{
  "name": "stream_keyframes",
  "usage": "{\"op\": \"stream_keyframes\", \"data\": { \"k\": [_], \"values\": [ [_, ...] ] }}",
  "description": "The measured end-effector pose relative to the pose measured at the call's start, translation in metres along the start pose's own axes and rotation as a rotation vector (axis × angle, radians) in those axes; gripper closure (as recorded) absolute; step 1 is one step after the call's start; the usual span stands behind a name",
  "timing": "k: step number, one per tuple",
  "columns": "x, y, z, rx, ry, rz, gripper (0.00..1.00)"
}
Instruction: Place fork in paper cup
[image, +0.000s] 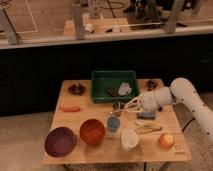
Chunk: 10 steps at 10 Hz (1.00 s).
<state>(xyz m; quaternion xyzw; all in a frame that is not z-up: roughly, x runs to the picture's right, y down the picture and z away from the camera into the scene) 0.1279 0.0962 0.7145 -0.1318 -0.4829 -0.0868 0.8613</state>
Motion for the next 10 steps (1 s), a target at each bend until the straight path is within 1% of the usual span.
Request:
{"op": "stream_keyframes", "data": {
  "k": [1, 2, 4, 7, 8, 9, 10],
  "values": [
    [0.002, 0.006, 0.002, -0.03, 0.011, -0.007, 0.98],
    [0.003, 0.012, -0.002, -0.047, 0.023, -0.014, 0.98],
    [0.004, 0.032, -0.015, -0.095, 0.049, -0.032, 0.98],
    [-0.002, 0.057, -0.033, -0.157, 0.058, -0.087, 0.98],
    [-0.005, 0.06, -0.037, -0.184, 0.06, -0.115, 0.98],
    [-0.007, 0.06, -0.039, -0.202, 0.064, -0.134, 0.98],
    [-0.009, 0.063, -0.044, -0.234, 0.069, -0.151, 0.98]
  ]
}}
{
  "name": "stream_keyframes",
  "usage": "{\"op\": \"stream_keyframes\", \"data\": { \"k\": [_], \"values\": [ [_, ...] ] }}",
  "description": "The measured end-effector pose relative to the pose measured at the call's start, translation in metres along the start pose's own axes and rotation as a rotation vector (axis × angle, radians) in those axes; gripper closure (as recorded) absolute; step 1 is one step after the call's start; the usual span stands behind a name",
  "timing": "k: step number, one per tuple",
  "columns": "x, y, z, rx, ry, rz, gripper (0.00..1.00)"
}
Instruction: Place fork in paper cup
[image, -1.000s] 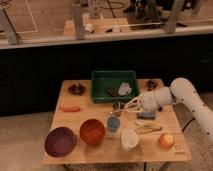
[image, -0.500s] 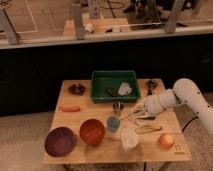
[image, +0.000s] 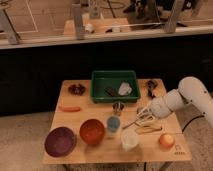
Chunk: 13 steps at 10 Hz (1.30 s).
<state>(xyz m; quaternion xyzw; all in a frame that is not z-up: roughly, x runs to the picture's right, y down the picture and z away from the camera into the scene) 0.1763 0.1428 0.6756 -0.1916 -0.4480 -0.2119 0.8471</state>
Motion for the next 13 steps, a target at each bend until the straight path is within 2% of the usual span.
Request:
{"op": "stream_keyframes", "data": {
  "k": [2, 4, 7, 13],
  "values": [
    [-0.002, 0.004, -0.005, -0.053, 0.014, -0.027, 0.98],
    [-0.007, 0.01, 0.001, -0.143, 0.024, -0.059, 0.98],
    [-0.008, 0.017, 0.012, -0.188, 0.044, -0.075, 0.98],
    [-0.006, 0.023, 0.025, -0.226, 0.104, -0.044, 0.98]
  ]
}}
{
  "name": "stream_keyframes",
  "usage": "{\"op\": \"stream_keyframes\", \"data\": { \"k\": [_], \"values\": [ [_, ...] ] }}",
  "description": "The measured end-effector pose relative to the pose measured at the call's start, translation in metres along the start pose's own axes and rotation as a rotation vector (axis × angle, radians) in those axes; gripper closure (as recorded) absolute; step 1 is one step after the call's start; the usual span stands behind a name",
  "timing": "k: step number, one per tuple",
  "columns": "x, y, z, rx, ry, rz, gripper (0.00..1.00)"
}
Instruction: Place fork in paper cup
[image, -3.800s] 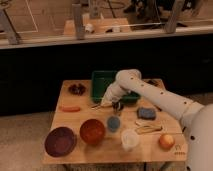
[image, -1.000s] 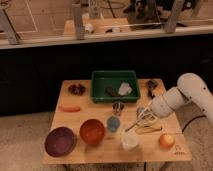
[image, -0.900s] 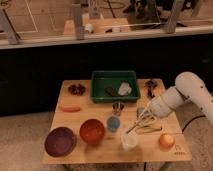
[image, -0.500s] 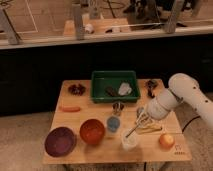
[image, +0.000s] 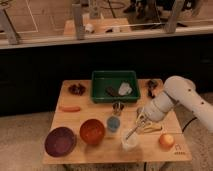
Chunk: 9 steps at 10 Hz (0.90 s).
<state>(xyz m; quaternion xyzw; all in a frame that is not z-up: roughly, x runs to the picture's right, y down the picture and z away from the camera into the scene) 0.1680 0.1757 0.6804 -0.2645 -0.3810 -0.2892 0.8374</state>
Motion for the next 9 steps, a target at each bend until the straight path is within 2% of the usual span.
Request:
{"op": "stream_keyframes", "data": {
  "k": [4, 9],
  "values": [
    [-0.002, 0.0, 0.009, -0.026, 0.025, 0.008, 0.98],
    [-0.004, -0.002, 0.025, -0.053, 0.037, 0.01, 0.98]
  ]
}}
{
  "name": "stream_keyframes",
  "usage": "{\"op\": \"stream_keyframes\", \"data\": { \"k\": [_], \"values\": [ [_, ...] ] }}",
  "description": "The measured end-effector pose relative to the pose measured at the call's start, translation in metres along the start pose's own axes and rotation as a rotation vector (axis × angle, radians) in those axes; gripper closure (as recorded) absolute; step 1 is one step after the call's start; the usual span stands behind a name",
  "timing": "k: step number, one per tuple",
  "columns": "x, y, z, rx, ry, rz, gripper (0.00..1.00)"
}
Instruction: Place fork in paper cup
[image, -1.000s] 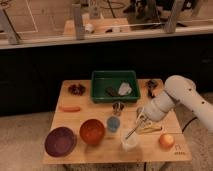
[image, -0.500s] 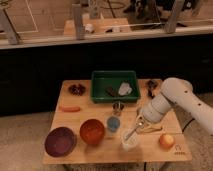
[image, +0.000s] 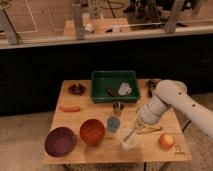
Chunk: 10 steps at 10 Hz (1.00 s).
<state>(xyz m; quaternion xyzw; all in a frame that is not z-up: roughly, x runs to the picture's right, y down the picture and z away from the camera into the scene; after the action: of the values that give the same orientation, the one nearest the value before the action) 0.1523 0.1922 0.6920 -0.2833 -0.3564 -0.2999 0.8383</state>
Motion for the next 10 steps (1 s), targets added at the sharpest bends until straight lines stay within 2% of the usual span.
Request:
{"op": "stream_keyframes", "data": {
  "k": [5, 7, 10],
  "values": [
    [0.002, 0.002, 0.014, -0.019, -0.009, 0.015, 0.98],
    [0.004, 0.004, 0.018, -0.014, -0.005, 0.04, 0.85],
    [0.004, 0.004, 0.016, -0.012, 0.014, 0.038, 0.56]
  ]
}}
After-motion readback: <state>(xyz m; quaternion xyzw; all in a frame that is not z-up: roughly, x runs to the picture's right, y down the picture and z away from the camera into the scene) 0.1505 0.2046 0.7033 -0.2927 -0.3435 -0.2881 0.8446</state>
